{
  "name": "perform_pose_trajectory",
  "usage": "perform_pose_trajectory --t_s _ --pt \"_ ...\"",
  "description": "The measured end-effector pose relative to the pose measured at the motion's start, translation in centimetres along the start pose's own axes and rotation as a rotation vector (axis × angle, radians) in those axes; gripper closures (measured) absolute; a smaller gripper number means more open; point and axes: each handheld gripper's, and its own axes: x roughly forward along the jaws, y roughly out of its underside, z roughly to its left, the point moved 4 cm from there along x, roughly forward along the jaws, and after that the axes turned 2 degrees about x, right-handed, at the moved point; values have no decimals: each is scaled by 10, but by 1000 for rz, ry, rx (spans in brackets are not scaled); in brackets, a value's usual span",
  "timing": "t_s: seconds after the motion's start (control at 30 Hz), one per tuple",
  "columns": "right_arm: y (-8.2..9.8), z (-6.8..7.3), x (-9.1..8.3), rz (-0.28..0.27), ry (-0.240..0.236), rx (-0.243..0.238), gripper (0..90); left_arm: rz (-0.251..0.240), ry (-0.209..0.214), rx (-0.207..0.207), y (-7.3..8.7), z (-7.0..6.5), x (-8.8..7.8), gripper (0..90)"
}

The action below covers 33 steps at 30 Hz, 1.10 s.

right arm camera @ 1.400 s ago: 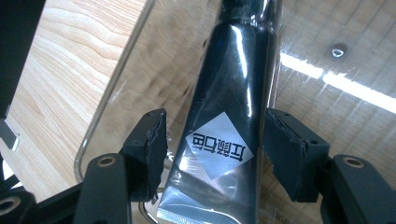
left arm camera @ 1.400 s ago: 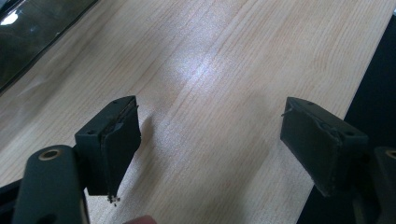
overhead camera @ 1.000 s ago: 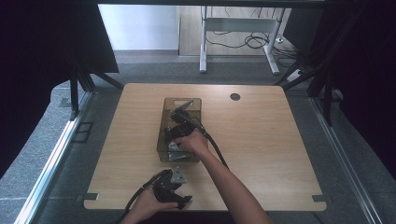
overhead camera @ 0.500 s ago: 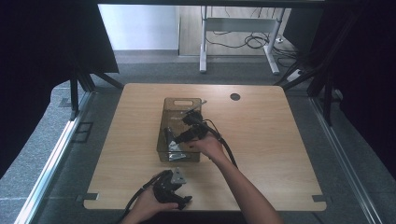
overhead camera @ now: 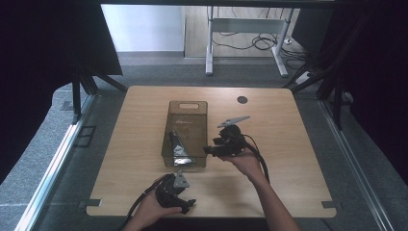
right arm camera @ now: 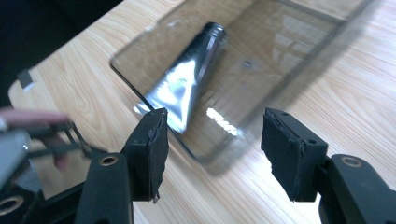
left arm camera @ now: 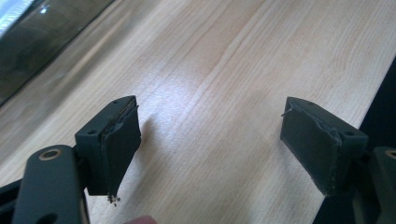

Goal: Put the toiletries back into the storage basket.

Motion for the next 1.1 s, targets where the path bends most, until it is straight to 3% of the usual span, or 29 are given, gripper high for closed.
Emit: perform_pose_trajectory --t_s 0.13,0.17,0.3,0.33,0.43,0.63,0.73,1.1 --pt "31 -13 -17 -54 2 30 405 -2 -13 -5 0 3 -1 203" --pt "31 -13 -17 -54 2 30 405 -1 -16 -11 0 3 -1 203" --pt "61 -28 -29 -65 34 40 399 0 -35 -21 1 7 -3 203" --pt "61 -28 -29 -65 34 40 399 0 -35 -21 1 7 -3 203" --pt "84 -42 -40 -86 35 61 403 3 -44 -29 2 9 -2 203" --pt "109 -67 -44 -51 71 100 400 18 -39 -26 4 8 3 203" --pt "119 -78 -45 -38 71 138 398 23 -34 -19 4 5 5 203" --pt "120 -81 -45 -37 94 128 391 17 -24 -11 3 3 5 203"
